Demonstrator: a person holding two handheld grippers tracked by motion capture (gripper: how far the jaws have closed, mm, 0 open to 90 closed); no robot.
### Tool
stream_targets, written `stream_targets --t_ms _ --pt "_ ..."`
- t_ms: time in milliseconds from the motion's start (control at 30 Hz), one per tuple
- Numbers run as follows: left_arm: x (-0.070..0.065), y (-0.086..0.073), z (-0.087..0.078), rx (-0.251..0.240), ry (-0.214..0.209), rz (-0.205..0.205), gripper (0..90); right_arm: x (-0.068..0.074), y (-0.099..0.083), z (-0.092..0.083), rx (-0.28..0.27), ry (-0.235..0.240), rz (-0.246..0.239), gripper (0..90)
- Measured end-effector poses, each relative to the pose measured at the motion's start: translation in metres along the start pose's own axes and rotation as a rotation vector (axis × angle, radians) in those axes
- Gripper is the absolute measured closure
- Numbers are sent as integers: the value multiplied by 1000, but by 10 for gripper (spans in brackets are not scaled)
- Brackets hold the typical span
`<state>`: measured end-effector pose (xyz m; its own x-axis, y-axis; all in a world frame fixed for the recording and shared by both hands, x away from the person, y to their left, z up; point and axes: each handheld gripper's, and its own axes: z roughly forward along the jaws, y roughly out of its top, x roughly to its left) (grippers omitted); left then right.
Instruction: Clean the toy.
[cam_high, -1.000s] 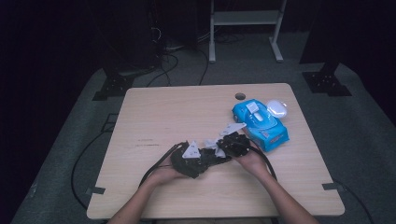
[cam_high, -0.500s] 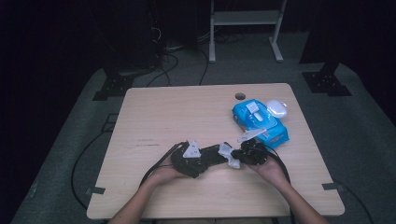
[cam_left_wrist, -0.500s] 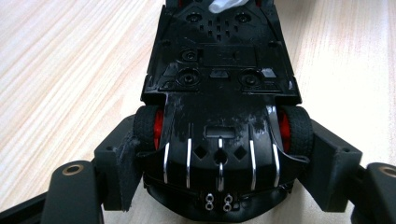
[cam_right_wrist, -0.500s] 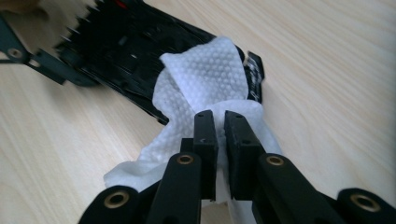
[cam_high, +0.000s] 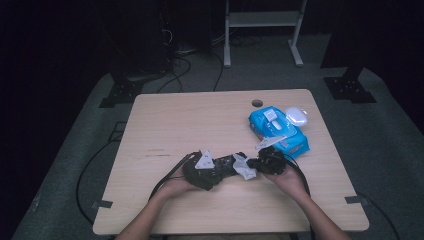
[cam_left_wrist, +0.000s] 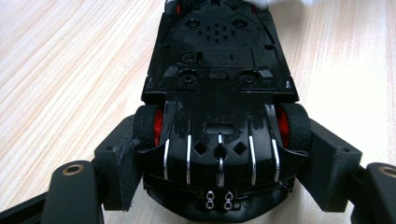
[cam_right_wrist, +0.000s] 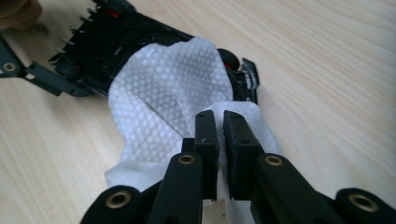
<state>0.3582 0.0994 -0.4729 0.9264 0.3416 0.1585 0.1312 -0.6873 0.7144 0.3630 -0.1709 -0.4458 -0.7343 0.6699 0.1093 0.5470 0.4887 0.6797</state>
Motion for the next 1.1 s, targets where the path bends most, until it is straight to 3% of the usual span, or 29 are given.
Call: stream_targets --t_ms 133,233,333,567,600,767,900,1000,1100 --pt "0 0 0 0 0 2 247 14 7 6 -3 11 -46 840" --pt "0 0 0 5 1 3 247 25 17 11 -39 35 -64 839" --pt "0 0 0 -1 -1 1 246 31 22 18 -36 11 -103 821" --pt "2 -2 1 -3 -11 -2 246 22 14 7 -68 37 -89 629" --pt "2 -2 1 -4 -10 -1 246 21 12 6 -56 48 -98 605" --pt "1 -1 0 -8 -6 -6 246 31 6 13 -28 1 -185 531" --pt "1 0 0 -15 -7 -6 247 43 4 17 -26 -76 -261 578" --pt "1 0 0 -8 -6 10 247 45 3 17 -26 -72 -273 650" --pt "1 0 0 -14 -18 1 246 38 4 13 -19 -24 -257 742"
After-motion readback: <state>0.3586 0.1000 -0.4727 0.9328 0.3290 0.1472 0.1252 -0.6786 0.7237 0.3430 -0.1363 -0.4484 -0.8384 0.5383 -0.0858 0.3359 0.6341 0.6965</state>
